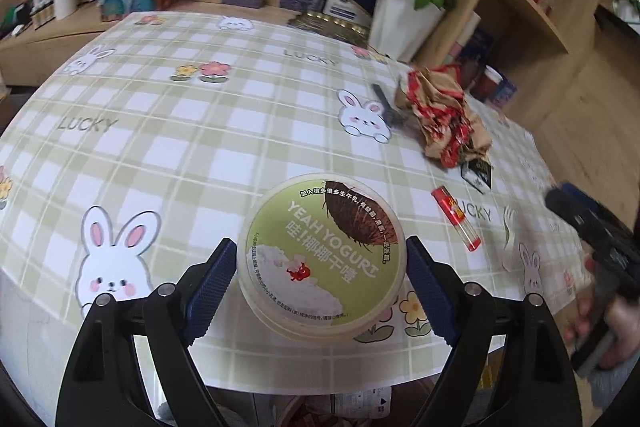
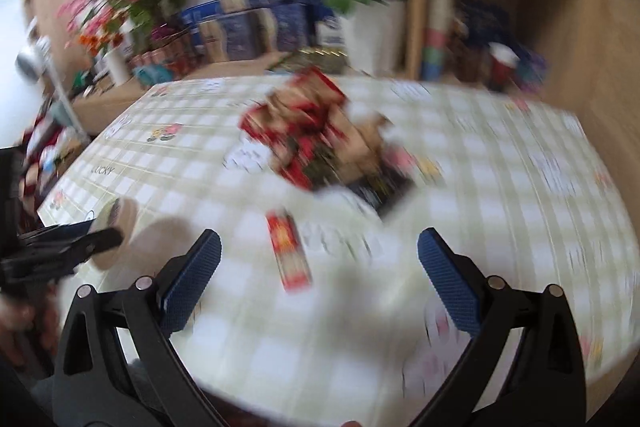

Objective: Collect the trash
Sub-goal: 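Grasp the crumpled red-brown paper bag with the right tool while the left tool holds the cup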

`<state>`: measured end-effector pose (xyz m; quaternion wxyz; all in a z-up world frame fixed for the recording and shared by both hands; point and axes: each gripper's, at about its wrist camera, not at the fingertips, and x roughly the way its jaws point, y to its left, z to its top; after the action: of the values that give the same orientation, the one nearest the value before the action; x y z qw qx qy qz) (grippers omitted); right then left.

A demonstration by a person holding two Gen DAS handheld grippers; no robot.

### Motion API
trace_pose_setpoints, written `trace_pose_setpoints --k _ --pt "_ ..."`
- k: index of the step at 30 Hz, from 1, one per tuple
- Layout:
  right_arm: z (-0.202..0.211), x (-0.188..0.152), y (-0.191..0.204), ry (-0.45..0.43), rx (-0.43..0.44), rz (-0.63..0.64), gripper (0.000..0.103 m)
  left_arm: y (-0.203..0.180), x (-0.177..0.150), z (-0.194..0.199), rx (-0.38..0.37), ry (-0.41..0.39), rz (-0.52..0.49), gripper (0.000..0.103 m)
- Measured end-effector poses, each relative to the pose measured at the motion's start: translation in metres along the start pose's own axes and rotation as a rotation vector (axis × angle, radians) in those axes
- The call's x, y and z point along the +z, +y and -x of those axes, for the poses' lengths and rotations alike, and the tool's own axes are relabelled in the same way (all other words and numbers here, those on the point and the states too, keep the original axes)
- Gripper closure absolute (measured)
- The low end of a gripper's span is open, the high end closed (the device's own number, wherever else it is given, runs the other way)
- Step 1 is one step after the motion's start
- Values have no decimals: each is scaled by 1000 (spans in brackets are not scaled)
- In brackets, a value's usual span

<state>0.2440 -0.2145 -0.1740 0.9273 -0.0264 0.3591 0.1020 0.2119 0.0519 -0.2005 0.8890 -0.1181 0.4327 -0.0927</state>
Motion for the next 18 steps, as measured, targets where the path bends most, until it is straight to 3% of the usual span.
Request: trace_pose_setpoints --k 3,7,9,13,18 --pt "-40 31 19 26 -12 129 6 7 3 8 1 -19 4 21" --pt "-90 50 39 83 -136 252 6 12 3 15 0 -43 17 21" --pt "-114 57 50 97 -239 315 6 14 1 17 -6 -50 25 21" --pt "-149 61 63 147 -382 389 6 20 -6 17 -13 -41 40 21" --pt "-176 59 60 258 -456 447 7 26 -12 17 -14 -30 50 21"
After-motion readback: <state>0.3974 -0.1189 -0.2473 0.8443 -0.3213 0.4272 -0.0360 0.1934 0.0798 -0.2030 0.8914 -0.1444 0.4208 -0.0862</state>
